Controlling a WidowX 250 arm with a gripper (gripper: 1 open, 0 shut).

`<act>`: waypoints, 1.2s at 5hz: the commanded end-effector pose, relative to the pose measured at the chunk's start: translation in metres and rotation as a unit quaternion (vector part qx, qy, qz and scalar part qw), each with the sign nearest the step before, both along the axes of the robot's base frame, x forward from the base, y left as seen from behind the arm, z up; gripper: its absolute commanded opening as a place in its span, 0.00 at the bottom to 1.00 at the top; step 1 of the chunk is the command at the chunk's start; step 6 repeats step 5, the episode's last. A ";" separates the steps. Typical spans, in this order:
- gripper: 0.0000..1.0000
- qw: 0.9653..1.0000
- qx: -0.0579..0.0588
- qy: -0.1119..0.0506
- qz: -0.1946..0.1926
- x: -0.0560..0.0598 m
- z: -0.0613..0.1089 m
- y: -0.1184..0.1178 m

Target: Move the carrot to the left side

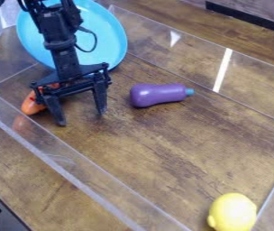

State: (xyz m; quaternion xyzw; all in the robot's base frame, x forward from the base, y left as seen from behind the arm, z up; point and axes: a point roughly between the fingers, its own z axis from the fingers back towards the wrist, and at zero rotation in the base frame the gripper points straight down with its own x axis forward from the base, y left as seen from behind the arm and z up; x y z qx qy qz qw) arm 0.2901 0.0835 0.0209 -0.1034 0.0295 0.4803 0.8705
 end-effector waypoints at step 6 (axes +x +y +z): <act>0.00 0.999 0.006 -0.041 0.031 -0.002 0.029 0.030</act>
